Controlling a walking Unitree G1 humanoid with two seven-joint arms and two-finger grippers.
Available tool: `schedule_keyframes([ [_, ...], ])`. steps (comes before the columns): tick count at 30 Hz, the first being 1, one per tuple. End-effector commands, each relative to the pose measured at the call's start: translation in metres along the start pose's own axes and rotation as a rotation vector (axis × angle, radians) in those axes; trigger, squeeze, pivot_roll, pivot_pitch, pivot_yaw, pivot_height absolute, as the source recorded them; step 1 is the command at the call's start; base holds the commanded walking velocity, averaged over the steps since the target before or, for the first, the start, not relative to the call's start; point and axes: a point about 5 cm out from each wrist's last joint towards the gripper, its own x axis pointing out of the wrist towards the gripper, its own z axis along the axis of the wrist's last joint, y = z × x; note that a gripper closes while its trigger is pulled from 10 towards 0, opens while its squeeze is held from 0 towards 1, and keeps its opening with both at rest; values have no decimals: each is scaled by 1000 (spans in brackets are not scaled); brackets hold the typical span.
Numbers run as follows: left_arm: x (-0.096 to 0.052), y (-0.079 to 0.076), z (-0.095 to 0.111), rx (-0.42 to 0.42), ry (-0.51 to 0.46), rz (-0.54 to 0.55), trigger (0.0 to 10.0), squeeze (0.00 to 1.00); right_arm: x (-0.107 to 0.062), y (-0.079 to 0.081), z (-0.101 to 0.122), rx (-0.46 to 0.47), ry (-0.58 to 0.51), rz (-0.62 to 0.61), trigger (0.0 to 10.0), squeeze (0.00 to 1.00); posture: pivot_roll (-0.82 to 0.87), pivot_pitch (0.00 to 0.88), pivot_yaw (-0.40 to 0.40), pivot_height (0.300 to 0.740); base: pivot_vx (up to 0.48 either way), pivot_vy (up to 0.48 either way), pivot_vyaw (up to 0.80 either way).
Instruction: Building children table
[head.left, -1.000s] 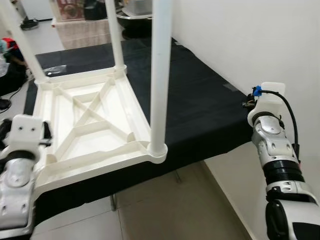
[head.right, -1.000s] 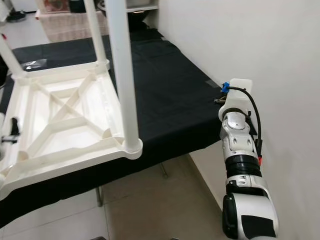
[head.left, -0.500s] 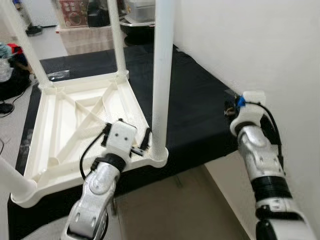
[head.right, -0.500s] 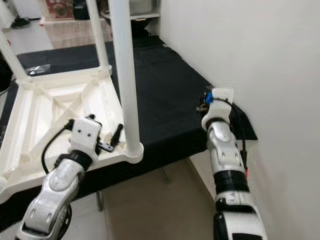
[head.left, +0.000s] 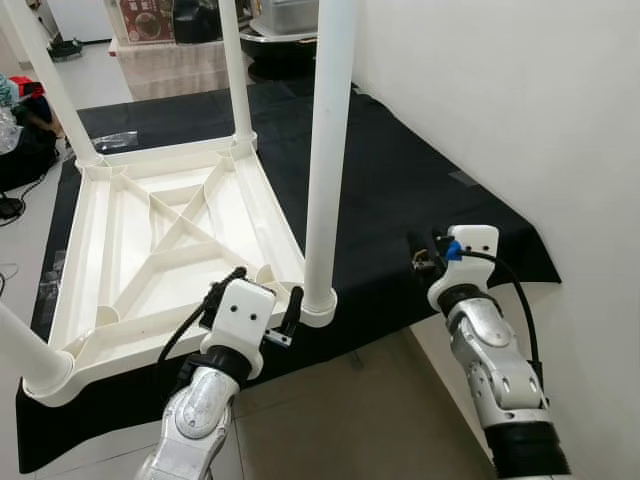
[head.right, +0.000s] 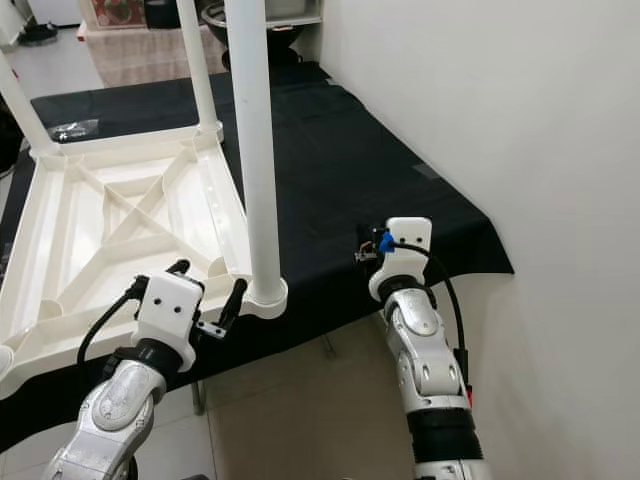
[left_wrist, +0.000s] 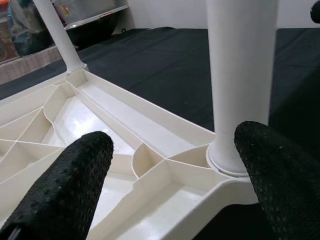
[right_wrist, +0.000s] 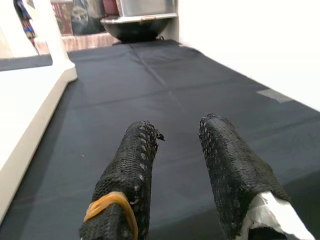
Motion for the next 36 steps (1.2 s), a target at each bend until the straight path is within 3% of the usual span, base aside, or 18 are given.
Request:
schedule_keyframes([
  [1,-3,-2,-6,-17,29,4,10000,0,-6,3,-7,4,26,7,10000,0,16,16,-36,740,0,0,0],
  [4,-4,-4,-7,-33,36,3,10000,0,-8,4,-10,8,42,1,10000,0,14,15,-40,740,0,0,0],
  [12,-1,-8,-10,-38,38,-29,10000,0,-19,33,-15,20,52,81,10000,0,14,3,-36,740,0,0,0],
  [19,-2,-11,-13,-41,46,-45,10000,0,-31,47,-22,47,78,122,10000,0,15,2,-35,740,0,0,0],
  [32,-4,-13,-16,-43,61,-70,10000,0,-32,43,-24,48,97,52,10000,0,19,16,-33,740,0,0,169],
  [36,-4,-13,-17,-43,66,-74,10000,0,-33,33,-23,32,99,-34,10000,0,21,19,-32,740,0,0,0],
])
